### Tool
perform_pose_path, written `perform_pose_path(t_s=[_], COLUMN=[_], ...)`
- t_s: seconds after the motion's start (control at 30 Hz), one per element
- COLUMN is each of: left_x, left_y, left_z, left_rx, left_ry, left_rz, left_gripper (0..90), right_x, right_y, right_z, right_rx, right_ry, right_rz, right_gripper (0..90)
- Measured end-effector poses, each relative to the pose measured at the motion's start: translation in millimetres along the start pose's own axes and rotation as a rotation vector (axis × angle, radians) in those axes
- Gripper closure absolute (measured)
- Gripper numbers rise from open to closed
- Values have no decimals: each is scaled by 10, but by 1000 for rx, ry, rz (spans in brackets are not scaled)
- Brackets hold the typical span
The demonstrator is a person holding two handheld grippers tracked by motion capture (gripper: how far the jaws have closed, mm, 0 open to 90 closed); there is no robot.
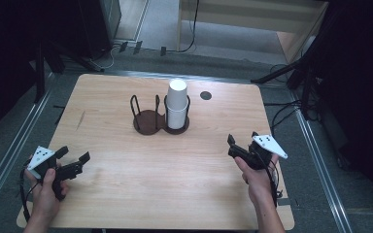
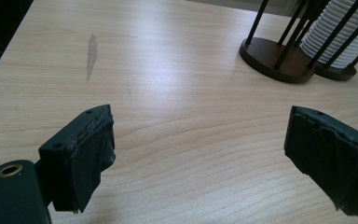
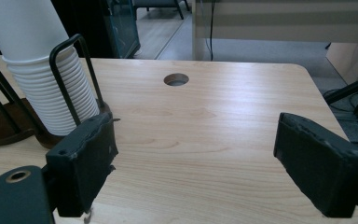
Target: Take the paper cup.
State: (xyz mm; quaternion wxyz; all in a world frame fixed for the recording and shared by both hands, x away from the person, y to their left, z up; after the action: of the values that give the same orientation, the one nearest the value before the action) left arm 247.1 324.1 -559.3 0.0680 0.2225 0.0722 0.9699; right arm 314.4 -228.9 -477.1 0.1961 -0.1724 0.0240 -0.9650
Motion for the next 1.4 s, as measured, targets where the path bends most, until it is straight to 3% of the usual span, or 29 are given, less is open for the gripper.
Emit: perform_pose_path(t_s=[0.87, 1.4], left_x=[-3, -3], left_y=[4, 1], left_z=[0, 2], left_rx=[-3, 0], left_ry=[1, 4], left_rz=[-6, -9], left_gripper=[90, 90], right_x=[-411, -709], right_y=[-482, -729], right_z=[299, 394], right_rx=[40, 10], right_ry=[1, 2], right_rz=[82, 127], right_gripper=[128, 128])
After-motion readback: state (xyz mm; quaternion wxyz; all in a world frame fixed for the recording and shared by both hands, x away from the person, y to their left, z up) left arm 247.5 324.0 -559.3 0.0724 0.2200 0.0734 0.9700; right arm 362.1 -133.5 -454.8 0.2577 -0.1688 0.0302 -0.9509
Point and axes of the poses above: each handheld gripper's, and its own axes: x roughly backward along the jaws, z roughly out of its top, y roughly to its right, the point moved 2 cm from there along -x, roughly forward along the jaws, and after that the axes turned 8 degrees about z, right-handed, at the moved point
